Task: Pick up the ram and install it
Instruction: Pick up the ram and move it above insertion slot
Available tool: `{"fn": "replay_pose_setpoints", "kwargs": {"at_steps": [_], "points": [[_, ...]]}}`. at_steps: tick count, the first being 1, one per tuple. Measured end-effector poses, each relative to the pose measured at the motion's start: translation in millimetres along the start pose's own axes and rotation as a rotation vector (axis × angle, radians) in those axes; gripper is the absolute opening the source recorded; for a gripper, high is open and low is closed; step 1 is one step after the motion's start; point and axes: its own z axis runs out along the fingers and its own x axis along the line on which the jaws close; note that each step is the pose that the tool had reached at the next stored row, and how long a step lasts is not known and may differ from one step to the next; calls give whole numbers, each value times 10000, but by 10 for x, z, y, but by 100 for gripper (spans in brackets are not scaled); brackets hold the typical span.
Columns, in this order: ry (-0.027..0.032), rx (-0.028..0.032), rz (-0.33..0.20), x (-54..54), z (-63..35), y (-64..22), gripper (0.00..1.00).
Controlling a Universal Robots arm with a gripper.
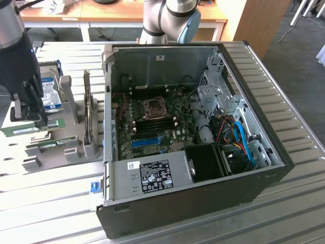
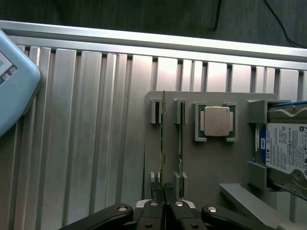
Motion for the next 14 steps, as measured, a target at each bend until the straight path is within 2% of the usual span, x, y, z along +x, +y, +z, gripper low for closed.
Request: {"fn": "replay_pose_setpoints", "kwargs": {"at_steps": [8, 14], "points": [[0, -1, 0, 0, -18, 1, 12], [1, -1, 0, -2, -84, 2, 12]]}}
